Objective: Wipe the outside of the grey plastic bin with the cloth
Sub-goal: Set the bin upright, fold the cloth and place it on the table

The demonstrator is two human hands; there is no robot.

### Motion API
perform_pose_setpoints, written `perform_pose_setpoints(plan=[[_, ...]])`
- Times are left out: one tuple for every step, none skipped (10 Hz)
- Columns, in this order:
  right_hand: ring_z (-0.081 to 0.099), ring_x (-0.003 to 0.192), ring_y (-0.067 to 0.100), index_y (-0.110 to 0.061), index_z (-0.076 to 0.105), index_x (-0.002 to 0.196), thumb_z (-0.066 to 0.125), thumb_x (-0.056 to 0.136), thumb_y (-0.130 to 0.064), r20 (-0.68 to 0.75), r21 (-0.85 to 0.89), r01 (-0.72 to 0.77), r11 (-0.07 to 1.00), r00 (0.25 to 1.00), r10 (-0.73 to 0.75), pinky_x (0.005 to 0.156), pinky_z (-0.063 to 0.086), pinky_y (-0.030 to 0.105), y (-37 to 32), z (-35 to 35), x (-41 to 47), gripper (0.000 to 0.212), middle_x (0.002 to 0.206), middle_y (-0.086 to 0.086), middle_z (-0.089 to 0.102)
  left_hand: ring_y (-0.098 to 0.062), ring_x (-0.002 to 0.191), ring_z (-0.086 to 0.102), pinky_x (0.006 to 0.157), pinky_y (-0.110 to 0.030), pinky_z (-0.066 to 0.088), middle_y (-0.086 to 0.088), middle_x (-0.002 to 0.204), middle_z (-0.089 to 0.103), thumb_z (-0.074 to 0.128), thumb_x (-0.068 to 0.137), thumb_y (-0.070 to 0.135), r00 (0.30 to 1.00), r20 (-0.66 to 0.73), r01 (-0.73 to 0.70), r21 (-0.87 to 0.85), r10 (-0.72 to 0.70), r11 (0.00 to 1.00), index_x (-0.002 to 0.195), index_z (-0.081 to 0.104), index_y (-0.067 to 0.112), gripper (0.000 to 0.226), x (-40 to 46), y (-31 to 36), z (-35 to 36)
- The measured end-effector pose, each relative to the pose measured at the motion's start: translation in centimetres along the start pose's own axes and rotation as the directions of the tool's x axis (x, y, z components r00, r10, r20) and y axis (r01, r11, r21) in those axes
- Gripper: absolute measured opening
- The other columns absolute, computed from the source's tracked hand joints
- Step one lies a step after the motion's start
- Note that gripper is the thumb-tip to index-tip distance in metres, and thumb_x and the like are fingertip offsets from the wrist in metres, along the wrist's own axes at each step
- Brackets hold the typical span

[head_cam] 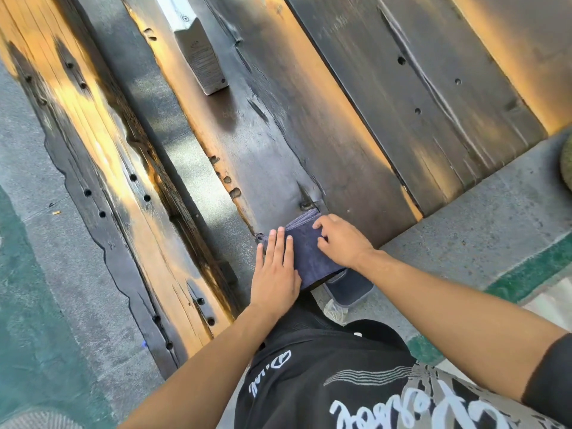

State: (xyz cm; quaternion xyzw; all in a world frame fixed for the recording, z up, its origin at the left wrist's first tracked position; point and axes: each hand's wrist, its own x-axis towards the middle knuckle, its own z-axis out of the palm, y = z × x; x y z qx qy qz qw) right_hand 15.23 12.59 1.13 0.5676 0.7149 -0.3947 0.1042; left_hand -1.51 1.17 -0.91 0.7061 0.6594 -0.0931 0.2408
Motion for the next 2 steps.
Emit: perform_pose_setpoints(plan=[[0.056,0.124,0.026,-0.013,0.050,0.144,0.058,0.094,-0.014,0.004,0.046,-0.020,0.999,1.000,0.020,0.108,0.043,0.039,0.4,0.7,-1.5,0.050,0.138,0.009,0.051,-0.034,0.158,-0.007,0.126,-0.054,0.008,-0.017,0.171,-0.004,0.037,0.100,0.035,0.988,0.140,-0.073,0.047,0.066,0.996,0.162,0.011,0.008,0.073,-0.7,0.4,-0.3],[0.050,0.132,0.028,-0.012,0.047,0.147,0.058,0.094,-0.016,-0.028,0.043,0.007,0.999,1.000,-0.005,0.113,0.039,0.041,0.5,1.7,-2.7,0.054,0.144,0.010,0.048,-0.035,0.157,-0.007,0.126,-0.054,0.007,-0.018,0.171,-0.003,0.038,0.099,0.035,0.988,0.152,-0.040,0.049,0.032,0.998,0.162,0.014,0.008,0.073,-1.5,1.0,-0.6]])
